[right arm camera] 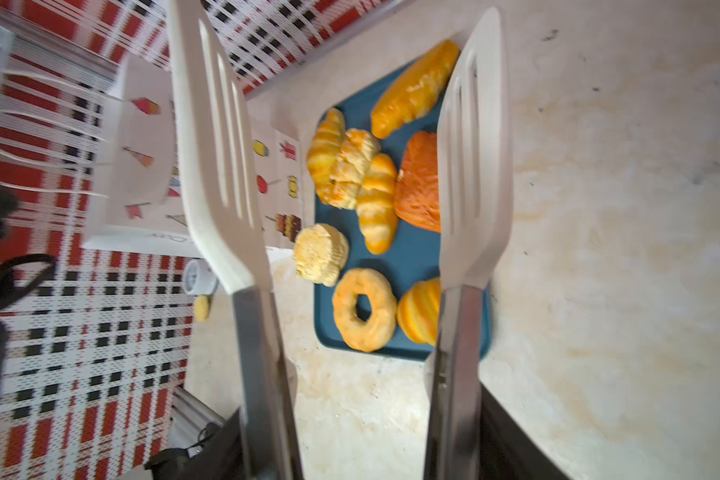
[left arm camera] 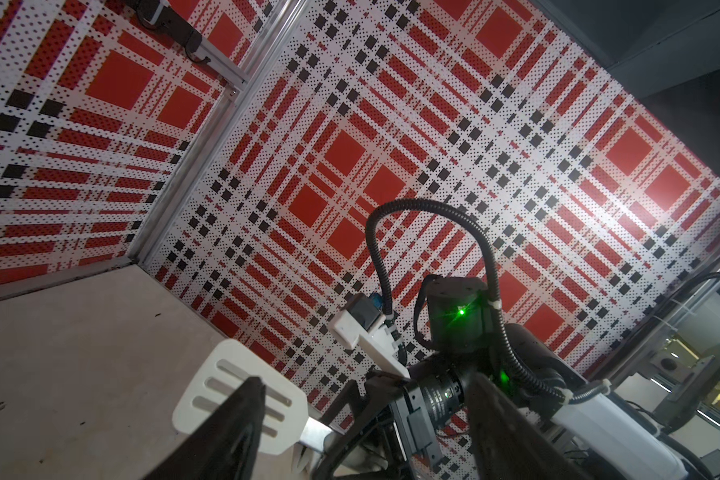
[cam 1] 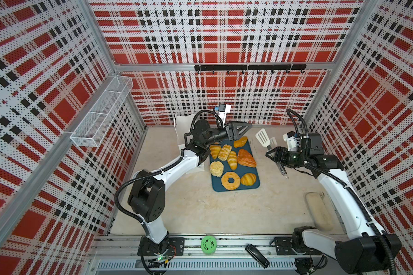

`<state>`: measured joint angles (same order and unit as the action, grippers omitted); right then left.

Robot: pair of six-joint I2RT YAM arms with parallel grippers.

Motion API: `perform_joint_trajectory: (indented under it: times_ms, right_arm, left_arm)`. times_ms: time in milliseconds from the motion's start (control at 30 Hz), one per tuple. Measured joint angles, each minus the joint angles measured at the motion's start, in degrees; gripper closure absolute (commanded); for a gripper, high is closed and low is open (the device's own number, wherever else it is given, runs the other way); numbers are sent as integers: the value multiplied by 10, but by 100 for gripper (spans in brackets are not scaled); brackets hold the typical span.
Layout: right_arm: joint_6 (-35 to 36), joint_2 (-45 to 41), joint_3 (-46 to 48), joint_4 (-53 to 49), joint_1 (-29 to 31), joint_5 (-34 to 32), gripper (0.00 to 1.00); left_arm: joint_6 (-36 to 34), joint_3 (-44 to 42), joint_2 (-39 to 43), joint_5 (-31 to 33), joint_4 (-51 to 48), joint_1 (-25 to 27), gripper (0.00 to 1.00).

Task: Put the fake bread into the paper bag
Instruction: 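Lower the open tongs over the striped bun while the left gripper nears the bag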

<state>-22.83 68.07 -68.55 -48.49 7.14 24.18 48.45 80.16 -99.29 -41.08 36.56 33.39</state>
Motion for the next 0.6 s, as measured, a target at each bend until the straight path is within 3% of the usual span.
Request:
perform_joint_trajectory:
  times_ms: [267, 600]
  right_arm:
    - [12, 7, 13, -90, 87, -96, 34]
    - [-28, 7, 53, -152, 180, -168, 33]
  left_arm:
    - [-45, -38, 36, 35, -59, 9, 10]
    - [-125, -83, 112, 93, -165, 30, 1]
